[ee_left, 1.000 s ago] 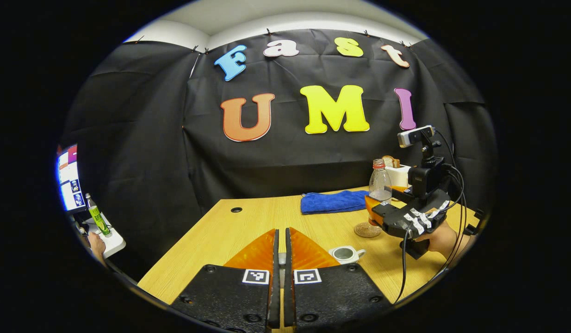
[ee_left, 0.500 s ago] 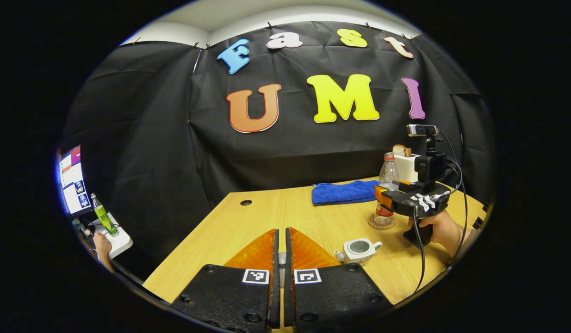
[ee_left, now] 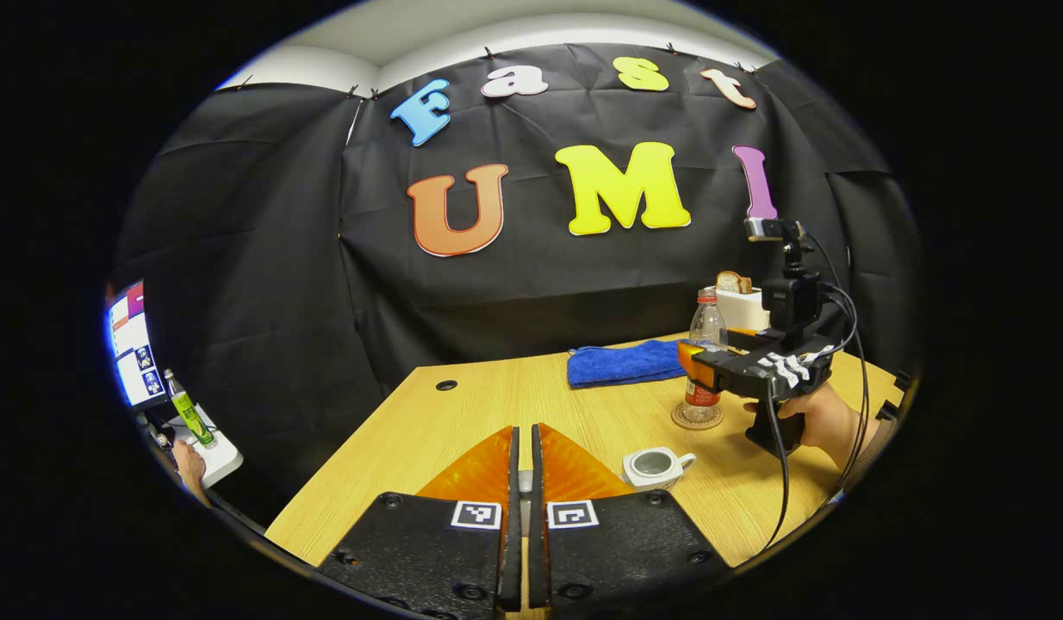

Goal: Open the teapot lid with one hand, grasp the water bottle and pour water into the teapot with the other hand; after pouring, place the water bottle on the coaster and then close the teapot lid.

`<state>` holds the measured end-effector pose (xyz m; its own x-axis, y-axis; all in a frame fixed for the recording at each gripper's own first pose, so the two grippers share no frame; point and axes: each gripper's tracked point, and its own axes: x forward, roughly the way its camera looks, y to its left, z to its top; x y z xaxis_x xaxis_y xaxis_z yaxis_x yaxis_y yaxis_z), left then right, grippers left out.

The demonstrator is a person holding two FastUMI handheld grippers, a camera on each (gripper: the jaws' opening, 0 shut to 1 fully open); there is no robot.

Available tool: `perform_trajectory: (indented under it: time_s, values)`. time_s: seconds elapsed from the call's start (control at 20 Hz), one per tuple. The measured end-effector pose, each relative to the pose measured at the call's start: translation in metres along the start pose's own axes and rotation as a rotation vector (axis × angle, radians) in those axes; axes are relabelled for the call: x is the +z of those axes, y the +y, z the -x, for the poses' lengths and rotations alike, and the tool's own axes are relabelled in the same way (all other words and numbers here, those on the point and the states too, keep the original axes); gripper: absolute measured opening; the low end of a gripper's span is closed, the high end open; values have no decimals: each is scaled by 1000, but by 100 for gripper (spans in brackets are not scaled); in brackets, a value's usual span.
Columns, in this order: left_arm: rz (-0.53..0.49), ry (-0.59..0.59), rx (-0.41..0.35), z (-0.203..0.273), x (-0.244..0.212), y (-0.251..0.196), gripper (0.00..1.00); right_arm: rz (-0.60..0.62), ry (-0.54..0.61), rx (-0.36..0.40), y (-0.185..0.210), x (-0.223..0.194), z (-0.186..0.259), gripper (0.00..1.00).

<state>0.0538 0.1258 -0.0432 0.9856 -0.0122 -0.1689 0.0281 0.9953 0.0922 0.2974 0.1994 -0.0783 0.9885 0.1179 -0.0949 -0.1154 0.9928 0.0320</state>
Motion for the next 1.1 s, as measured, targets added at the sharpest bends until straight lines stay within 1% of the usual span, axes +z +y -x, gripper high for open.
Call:
perform_trajectory:
  time_s: [0.05, 0.1, 0.15, 0.2, 0.3, 0.35, 0.4, 0.45, 0.5, 0.55, 0.6, 0.65, 0.75, 0.8, 0.85, 0.9, 0.95, 1.1]
  values:
    - [5, -7, 4, -1, 3, -3, 5, -7, -18, 0, -2, 8, 9, 94]
    - [23, -18, 11, -2, 8, -3, 6, -6, -42, 11, -5, 18, 21, 96]
    - [43, -24, 4, -1, 10, -7, 5, 8, -54, 5, -10, 22, 30, 94]
    - [55, -32, -23, -2, 11, -19, 6, 26, -71, 8, -15, 25, 44, 94]
    - [52, -45, -36, -6, 15, -33, 6, 48, -77, 23, -23, 18, 75, 94]
    - [92, -43, -79, -11, 14, -51, 6, 69, -84, 22, -32, 12, 96, 96]
    - [115, -29, -114, -15, 11, -63, 5, 77, -90, 20, -37, 9, 107, 94]
    - [125, -21, -141, -17, 9, -75, 5, 88, -97, 19, -41, 7, 117, 94]
    - [110, -30, -151, -22, 9, -84, 6, 100, -106, 17, -48, 5, 129, 96]
    - [86, -47, -150, -27, 9, -89, 6, 110, -112, 32, -51, 0, 140, 94]
    - [50, -72, -158, -36, 5, -99, 6, 122, -112, 34, -58, -4, 148, 97]
    - [45, -74, -166, -44, 2, -104, 5, 131, -108, 25, -67, -9, 154, 95]
    - [92, -40, -189, -61, -16, -116, 6, 110, -109, 8, -82, -15, 165, 95]
    - [133, -34, -197, -67, -20, -119, 6, 95, -106, 5, -88, -19, 168, 98]
    - [169, -49, -197, -71, -19, -119, 5, 77, -94, -10, -98, -23, 172, 98]
    - [220, -58, -227, -74, -19, -124, 6, 40, -95, -19, -107, -24, 179, 92]
    - [246, -68, -243, -75, -17, -126, 5, 26, -106, -28, -113, -22, 185, 95]
    - [302, -73, -255, -81, -19, -129, 6, 32, -145, -37, -120, -17, 205, 95]
